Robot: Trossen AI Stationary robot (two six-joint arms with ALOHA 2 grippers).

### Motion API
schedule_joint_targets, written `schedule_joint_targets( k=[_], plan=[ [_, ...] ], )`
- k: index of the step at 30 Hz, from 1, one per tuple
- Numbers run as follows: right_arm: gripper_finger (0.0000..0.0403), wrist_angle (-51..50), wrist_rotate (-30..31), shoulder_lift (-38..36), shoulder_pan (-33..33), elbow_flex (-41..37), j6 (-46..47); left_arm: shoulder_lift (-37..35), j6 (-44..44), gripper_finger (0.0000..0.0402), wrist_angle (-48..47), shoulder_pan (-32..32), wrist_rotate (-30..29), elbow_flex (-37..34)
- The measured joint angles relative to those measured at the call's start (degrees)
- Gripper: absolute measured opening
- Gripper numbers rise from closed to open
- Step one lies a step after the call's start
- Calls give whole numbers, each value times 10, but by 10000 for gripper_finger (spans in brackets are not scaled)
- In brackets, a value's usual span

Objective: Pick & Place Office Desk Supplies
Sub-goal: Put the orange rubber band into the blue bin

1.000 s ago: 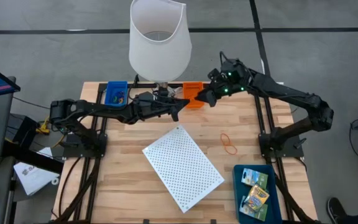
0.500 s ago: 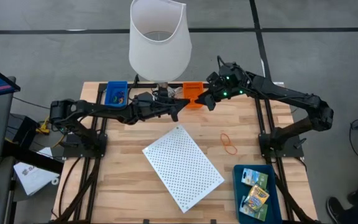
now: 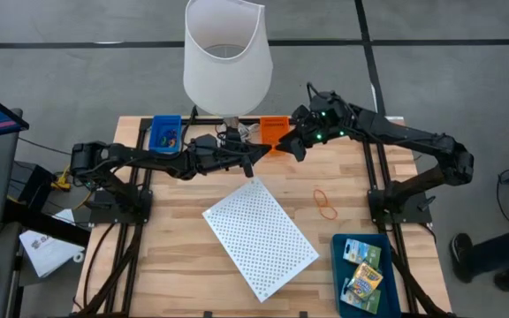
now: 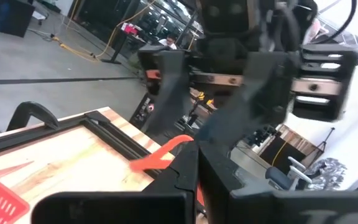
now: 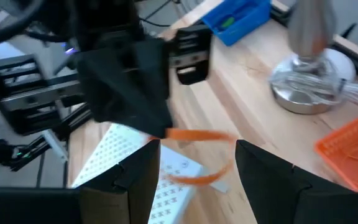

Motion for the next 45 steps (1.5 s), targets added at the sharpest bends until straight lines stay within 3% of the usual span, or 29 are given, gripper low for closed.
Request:
schedule_joint_targets(
  k=[27,35,45],
  plan=[
    [205,22,46,9,42,0,-40,0,-28,0,32,-32,1,0],
    [205,41,21,62,70,0,-35,0,-29,0,38,-35,10,0],
    [205,44,-10,48,66,2,-25,-5,-32,0,39,-49,-8,2]
  ],
)
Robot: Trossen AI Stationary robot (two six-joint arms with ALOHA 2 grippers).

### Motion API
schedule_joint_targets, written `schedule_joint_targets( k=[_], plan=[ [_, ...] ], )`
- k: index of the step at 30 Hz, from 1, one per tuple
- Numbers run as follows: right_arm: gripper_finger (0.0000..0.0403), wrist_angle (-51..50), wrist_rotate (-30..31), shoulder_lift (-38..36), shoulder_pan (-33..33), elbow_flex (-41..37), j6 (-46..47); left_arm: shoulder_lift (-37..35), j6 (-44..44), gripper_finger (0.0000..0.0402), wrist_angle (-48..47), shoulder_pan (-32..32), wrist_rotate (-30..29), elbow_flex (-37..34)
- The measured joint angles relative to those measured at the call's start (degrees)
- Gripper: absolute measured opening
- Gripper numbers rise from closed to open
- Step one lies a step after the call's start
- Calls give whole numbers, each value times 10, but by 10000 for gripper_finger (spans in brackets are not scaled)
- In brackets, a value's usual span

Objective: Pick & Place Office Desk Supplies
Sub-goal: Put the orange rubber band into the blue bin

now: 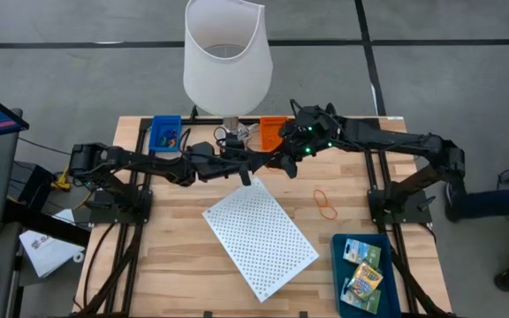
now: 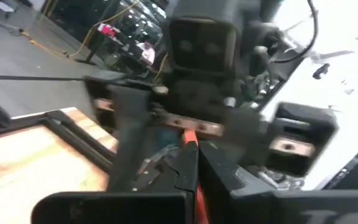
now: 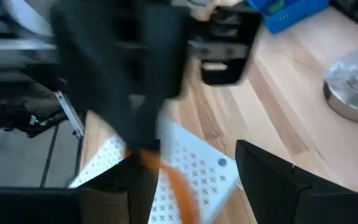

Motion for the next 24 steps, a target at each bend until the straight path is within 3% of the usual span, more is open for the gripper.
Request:
schedule_joint_targets(
  k=[11,15,19,24],
  plan=[
    [195,-3,9,9,4,-2,6,-2,-13,0,36,-3,6,9],
    [134,-6,10,7,-2,-2,5,-2,-11,0,34,-3,8,11],
    [24,-13,8,7,2,-2,-3,-2,-10,0,23,-3,8,11],
    [3,-33,11,3,6,-2,-4,-2,-10,5,-46,-3,8,11]
  ],
)
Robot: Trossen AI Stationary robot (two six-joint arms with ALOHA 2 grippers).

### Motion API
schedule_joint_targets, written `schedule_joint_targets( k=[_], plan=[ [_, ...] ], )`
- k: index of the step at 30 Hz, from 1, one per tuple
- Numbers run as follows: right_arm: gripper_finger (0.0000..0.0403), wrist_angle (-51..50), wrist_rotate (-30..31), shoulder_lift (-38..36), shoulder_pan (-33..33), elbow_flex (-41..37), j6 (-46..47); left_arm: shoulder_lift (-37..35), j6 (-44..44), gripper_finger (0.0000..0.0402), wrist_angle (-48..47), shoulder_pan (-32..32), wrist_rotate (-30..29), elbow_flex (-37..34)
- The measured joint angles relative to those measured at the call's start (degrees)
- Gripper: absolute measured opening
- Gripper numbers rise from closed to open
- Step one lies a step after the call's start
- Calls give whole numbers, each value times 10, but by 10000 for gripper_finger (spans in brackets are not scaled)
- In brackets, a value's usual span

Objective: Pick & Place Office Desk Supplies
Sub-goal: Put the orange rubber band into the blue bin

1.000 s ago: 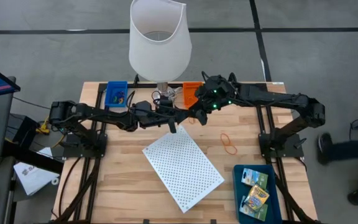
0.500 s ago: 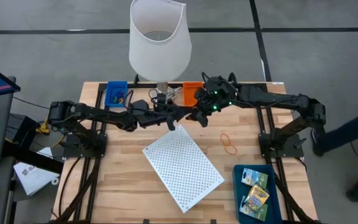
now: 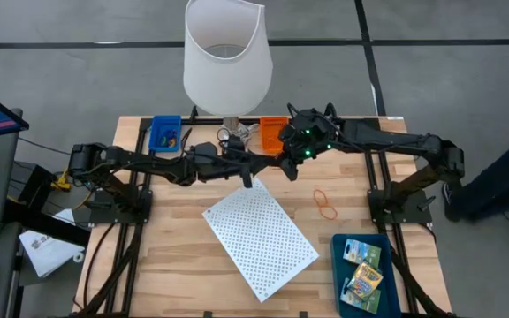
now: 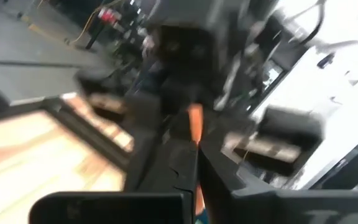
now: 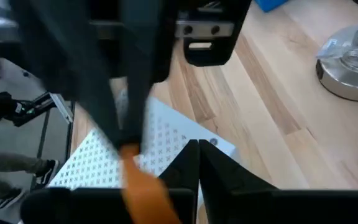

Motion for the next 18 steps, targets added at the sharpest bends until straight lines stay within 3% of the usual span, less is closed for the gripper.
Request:
schedule_joint_targets(
  k=[6,13,18],
  plan=[
    [1,-32,21,-34,-12,0,-13,0,0,38,-53,-8,19,0],
    [1,-93,30,-83,-59,0,-27,-3,3,100,-52,-14,44,0],
    [0,-121,30,-90,-98,0,-36,-42,21,131,-36,-23,65,-1]
  ],
)
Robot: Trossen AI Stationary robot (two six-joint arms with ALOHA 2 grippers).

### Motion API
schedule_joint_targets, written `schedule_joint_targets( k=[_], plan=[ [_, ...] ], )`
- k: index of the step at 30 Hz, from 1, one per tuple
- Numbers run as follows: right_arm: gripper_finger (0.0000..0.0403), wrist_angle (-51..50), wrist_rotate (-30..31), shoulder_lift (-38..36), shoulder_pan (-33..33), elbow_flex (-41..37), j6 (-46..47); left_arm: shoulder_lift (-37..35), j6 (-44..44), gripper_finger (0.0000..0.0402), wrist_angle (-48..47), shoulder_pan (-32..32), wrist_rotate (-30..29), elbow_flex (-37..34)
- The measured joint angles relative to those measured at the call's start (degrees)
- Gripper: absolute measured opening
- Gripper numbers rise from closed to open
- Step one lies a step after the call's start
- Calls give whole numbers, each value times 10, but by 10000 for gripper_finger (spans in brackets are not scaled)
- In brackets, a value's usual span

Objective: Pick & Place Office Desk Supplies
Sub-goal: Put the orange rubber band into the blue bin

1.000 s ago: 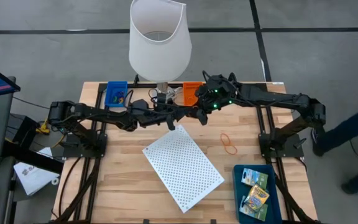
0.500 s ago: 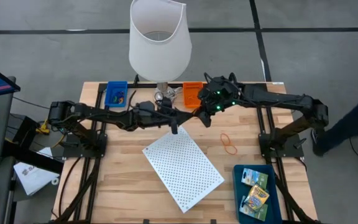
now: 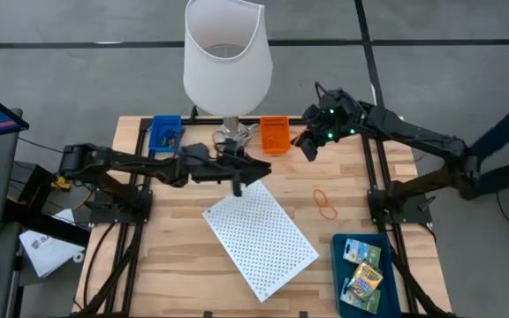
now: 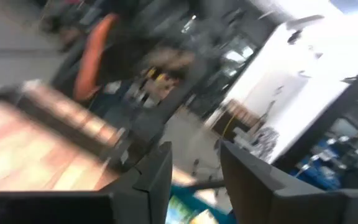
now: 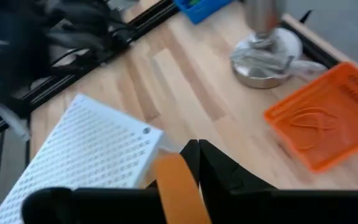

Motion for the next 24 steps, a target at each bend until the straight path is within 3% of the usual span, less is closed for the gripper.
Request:
schedule_joint_targets(
  k=[6,14,20,24],
  plan=[
    [0,25,0,56,-52,0,8,-98,62,141,-38,-20,2,1],
    [0,94,-2,214,-123,0,127,-214,115,136,-152,-64,-42,1],
    [3,97,0,290,-132,43,168,-241,117,137,-165,-95,-81,1],
    [41,96,19,298,-128,71,173,-240,117,134,-168,-106,-95,1]
  ],
)
